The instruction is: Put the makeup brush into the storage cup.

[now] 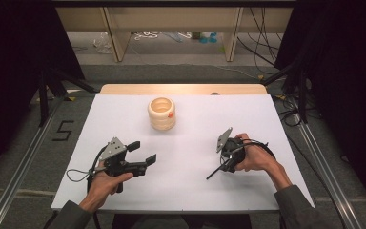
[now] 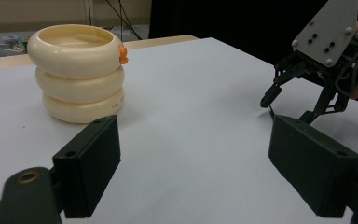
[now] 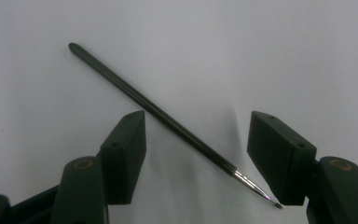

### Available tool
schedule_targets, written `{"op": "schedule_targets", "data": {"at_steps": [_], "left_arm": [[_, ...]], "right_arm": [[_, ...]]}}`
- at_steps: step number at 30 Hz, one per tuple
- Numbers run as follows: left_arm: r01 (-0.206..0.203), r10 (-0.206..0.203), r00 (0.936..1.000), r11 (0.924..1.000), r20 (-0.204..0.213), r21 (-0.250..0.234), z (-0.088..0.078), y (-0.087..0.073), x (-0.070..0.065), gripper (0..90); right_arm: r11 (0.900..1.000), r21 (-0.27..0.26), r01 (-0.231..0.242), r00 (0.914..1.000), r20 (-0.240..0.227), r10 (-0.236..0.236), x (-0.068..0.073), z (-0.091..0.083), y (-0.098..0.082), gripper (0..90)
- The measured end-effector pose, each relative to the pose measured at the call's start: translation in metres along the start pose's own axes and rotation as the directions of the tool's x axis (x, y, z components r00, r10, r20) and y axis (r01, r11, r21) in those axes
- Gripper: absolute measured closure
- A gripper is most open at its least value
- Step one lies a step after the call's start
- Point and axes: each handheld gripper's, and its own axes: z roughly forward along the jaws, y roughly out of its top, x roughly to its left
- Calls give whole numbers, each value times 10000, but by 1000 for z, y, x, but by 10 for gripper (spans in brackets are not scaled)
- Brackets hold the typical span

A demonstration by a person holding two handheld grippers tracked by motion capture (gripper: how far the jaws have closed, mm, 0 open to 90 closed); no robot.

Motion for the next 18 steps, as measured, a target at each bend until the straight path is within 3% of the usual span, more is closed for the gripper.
{"op": "schedule_targets", "data": {"at_steps": [18], "left_arm": [[7,-7,10000,10000,10,9,0,0,0,163]], "right_arm": [[9993,332,157,9994,-319,-146,-1,6,2,448]]}}
